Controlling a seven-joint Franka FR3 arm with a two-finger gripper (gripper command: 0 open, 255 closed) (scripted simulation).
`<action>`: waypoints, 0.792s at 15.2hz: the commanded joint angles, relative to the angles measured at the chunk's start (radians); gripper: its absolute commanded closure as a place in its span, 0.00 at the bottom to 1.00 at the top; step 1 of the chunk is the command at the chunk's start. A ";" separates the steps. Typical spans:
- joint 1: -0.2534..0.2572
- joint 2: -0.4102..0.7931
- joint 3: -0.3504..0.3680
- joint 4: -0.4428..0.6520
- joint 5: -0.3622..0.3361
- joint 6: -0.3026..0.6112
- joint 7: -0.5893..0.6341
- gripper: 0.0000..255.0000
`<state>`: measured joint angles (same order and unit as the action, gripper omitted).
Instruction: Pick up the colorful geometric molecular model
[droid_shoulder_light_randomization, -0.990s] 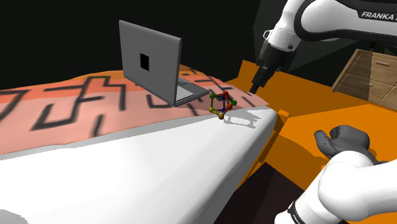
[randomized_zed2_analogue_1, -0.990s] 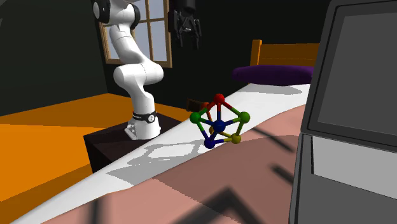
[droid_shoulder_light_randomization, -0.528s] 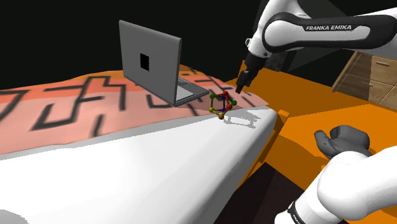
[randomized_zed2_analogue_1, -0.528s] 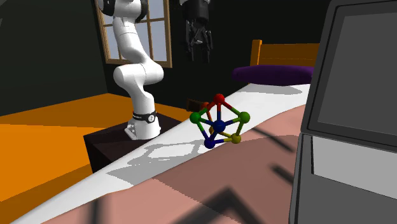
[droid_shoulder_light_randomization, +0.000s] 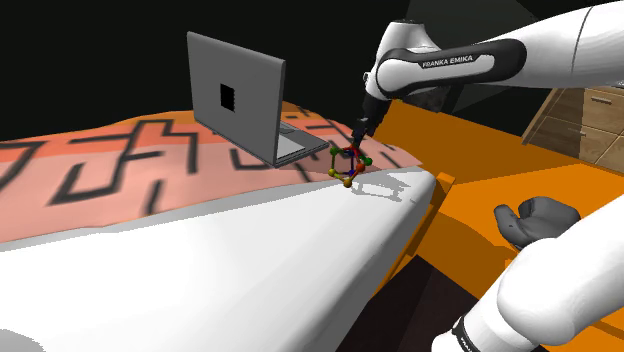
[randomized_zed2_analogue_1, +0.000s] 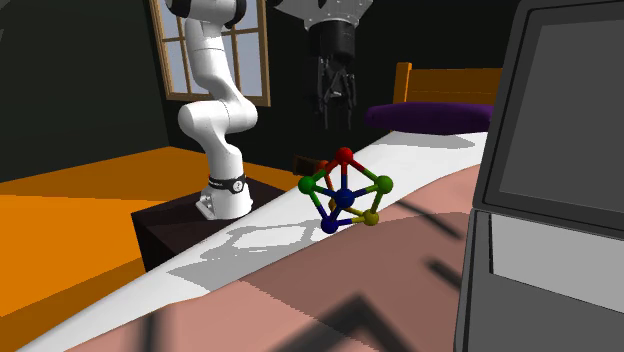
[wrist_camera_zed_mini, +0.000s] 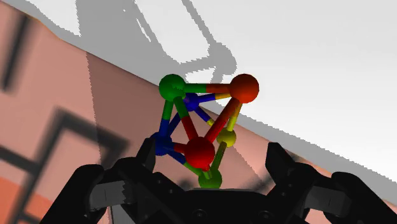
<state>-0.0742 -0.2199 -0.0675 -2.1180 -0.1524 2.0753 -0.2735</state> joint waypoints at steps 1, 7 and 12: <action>-0.006 0.072 -0.007 0.049 -0.012 0.029 -0.011 0.00; -0.009 0.113 -0.011 0.015 -0.022 0.105 -0.004 0.00; -0.010 0.123 -0.012 -0.009 -0.025 0.139 0.000 1.00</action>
<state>-0.0846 -0.0975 -0.0793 -2.1252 -0.1768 2.2118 -0.2736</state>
